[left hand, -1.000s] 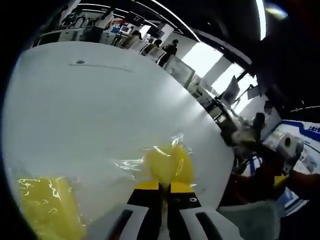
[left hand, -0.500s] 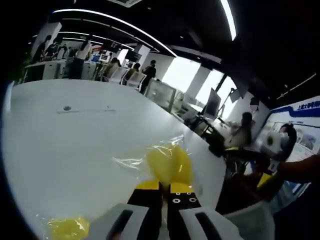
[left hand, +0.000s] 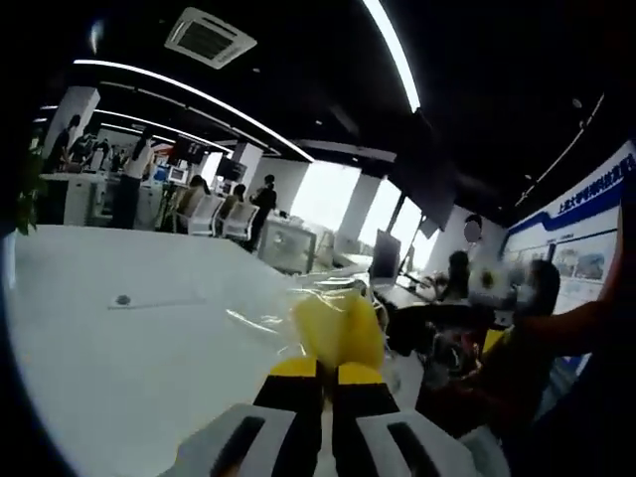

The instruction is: Compare the silicone blocks by pressing each to a similar depth, holding the contact briefly, and releasing to observe deformation and rebound differences across the visible hardness samples.

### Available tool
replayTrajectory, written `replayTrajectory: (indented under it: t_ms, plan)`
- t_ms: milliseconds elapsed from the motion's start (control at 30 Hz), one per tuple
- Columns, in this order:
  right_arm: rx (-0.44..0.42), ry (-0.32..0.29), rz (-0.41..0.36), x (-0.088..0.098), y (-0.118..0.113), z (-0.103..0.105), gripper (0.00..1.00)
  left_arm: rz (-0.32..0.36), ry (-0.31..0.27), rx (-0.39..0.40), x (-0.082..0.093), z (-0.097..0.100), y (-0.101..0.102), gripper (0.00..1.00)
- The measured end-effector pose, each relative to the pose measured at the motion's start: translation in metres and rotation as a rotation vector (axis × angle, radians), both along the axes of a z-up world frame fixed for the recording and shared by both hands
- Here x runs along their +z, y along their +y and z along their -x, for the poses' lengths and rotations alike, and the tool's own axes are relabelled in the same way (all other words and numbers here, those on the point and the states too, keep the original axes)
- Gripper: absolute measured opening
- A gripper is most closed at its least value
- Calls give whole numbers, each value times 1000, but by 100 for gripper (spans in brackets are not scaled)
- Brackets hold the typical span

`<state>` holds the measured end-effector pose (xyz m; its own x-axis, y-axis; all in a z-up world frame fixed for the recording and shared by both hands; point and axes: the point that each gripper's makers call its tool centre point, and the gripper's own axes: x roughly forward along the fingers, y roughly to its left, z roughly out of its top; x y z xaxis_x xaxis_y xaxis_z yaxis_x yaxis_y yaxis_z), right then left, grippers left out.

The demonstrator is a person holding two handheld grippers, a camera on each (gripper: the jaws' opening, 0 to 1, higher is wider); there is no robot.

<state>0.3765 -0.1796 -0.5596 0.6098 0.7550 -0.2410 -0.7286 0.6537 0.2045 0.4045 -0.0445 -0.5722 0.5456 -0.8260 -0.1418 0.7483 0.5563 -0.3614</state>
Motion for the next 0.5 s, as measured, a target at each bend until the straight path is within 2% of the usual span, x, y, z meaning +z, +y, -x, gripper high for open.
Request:
replayTrajectory:
  t_ms: [167,300,400,500]
  plan:
    - [70,-34,-23,30,20,-2,96,20,-63,-4,27,12,-1,0]
    - [128,-40,-55,49,37,-2,96,17,-90,-22,37,23,-6,0]
    - [163,-39,-84,58,48,-1,96,7,-107,-31,42,30,-9,0]
    - [192,-33,-90,60,57,-1,89,5,-111,-28,43,32,-8,0]
